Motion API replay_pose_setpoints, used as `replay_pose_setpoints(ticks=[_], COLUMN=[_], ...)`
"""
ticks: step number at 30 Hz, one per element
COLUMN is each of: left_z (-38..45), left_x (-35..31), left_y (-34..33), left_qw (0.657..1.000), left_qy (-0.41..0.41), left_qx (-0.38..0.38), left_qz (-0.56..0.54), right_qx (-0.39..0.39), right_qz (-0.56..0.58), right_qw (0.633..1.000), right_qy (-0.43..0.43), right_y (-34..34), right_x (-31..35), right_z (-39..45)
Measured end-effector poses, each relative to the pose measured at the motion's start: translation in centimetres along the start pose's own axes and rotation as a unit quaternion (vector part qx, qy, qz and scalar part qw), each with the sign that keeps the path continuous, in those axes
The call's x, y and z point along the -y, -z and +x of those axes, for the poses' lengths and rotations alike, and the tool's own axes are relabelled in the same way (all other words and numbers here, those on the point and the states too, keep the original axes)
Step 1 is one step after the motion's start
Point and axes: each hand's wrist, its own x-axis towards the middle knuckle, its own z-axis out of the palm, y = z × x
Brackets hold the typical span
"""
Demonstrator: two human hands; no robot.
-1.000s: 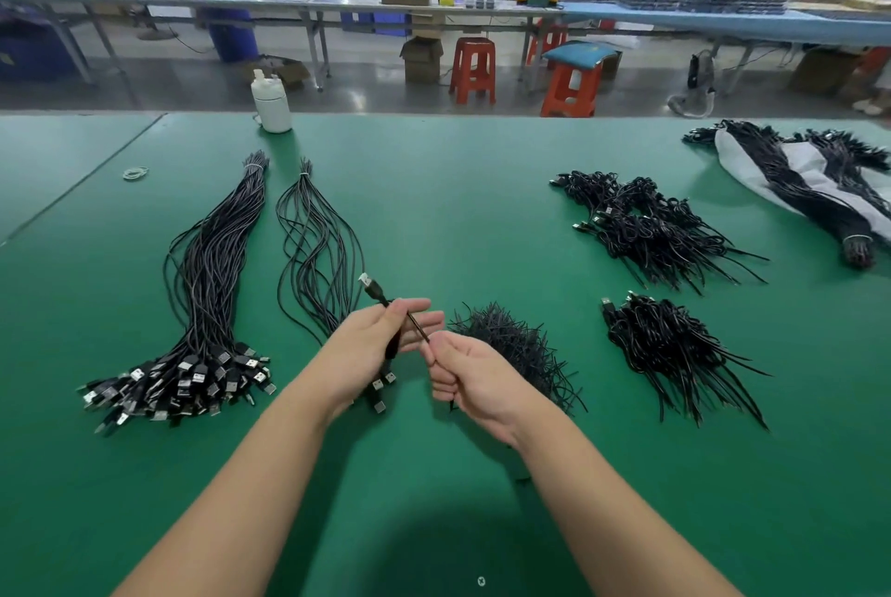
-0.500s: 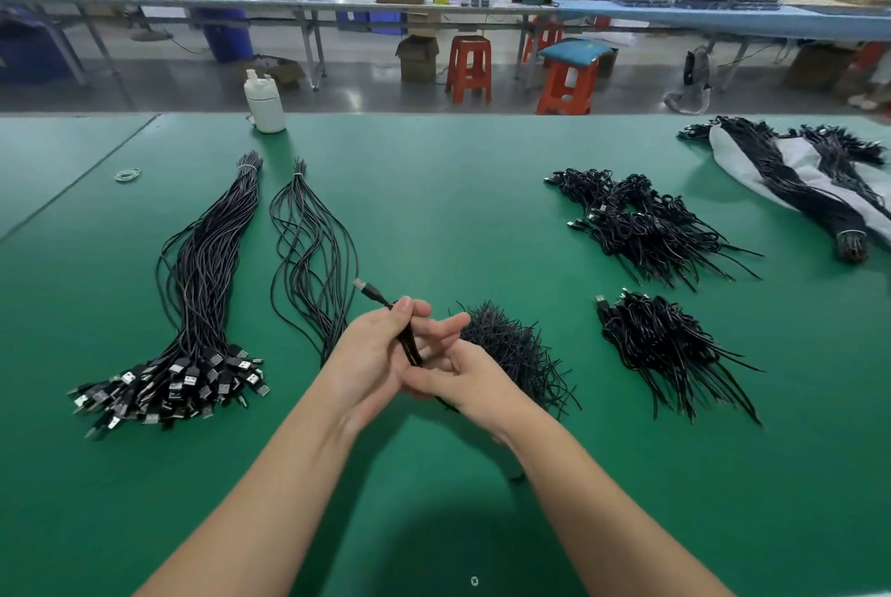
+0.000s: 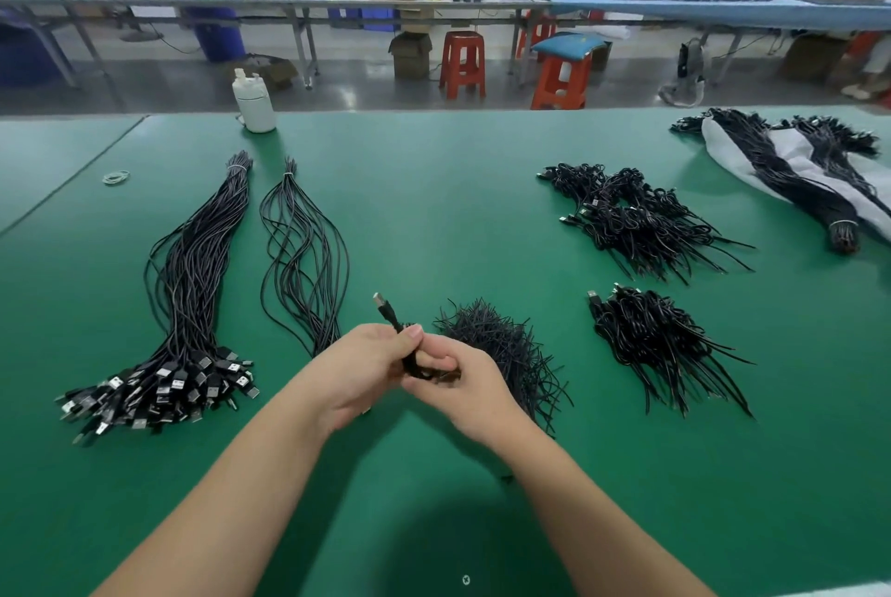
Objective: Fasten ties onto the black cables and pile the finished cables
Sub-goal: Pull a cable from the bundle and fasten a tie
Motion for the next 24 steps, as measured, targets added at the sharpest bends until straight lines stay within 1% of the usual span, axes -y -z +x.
replay_pose_setpoints(ticks=[1, 2, 3, 4, 6, 7, 8, 9, 10, 12, 14, 16, 20, 22, 24], left_z=[0.2, 0.3, 0.3, 0.2, 0.1, 0.1, 0.3, 0.4, 0.5, 0.7, 0.8, 0.9, 1.0, 1.3, 1.5], left_x=[0.3, 0.5, 0.6, 0.6, 0.8, 1.0, 1.3, 1.5, 1.7, 1.9, 1.9, 2.0, 1.7, 1.5, 1.2], left_y=[-0.3, -0.6, -0.9, -1.0, -1.1, -1.1, -1.0, -0.9, -0.8, -0.4, 0.1, 0.2, 0.0, -0.2, -0.2], left_qw=[0.996, 0.983, 0.956, 0.92, 0.841, 0.815, 0.808, 0.819, 0.84, 0.879, 0.898, 0.896, 0.873, 0.859, 0.852], left_qy=[-0.009, -0.018, -0.028, -0.043, -0.07, -0.075, -0.069, -0.062, -0.058, -0.075, -0.098, -0.114, -0.127, -0.111, -0.1], left_qx=[-0.055, -0.109, -0.157, -0.193, -0.223, -0.223, -0.217, -0.207, -0.197, -0.189, -0.175, -0.168, -0.171, -0.164, -0.16], left_qz=[0.065, 0.148, 0.244, 0.339, 0.488, 0.53, 0.544, 0.532, 0.502, 0.431, 0.391, 0.396, 0.439, 0.471, 0.488], right_qx=[-0.01, -0.018, -0.017, -0.006, 0.021, 0.033, 0.046, 0.056, 0.06, 0.06, 0.06, 0.062, 0.08, 0.092, 0.105], right_qz=[-0.049, -0.109, -0.181, -0.242, -0.303, -0.32, -0.336, -0.35, -0.36, -0.366, -0.361, -0.358, -0.362, -0.331, -0.275], right_qw=[0.999, 0.993, 0.982, 0.968, 0.951, 0.946, 0.94, 0.935, 0.931, 0.929, 0.93, 0.932, 0.928, 0.938, 0.954], right_qy=[0.014, 0.033, 0.052, 0.061, 0.052, 0.042, 0.031, 0.022, 0.017, 0.019, 0.019, 0.011, -0.018, -0.039, -0.052], right_y=[0.1, 0.3, 0.4, 0.5, 0.6, 0.6, 0.6, 0.5, 0.5, 0.6, 0.6, 0.7, 0.8, 0.8, 0.6], right_x=[0.2, 0.4, 0.5, 0.5, 0.5, 0.6, 0.7, 0.8, 0.8, 0.9, 1.0, 1.3, 1.4, 1.0, 0.8], right_z=[0.0, 0.1, 0.1, 0.2, 0.1, 0.0, -0.2, -0.4, -0.6, -0.9, -1.1, -1.2, -0.8, -0.5, -0.4])
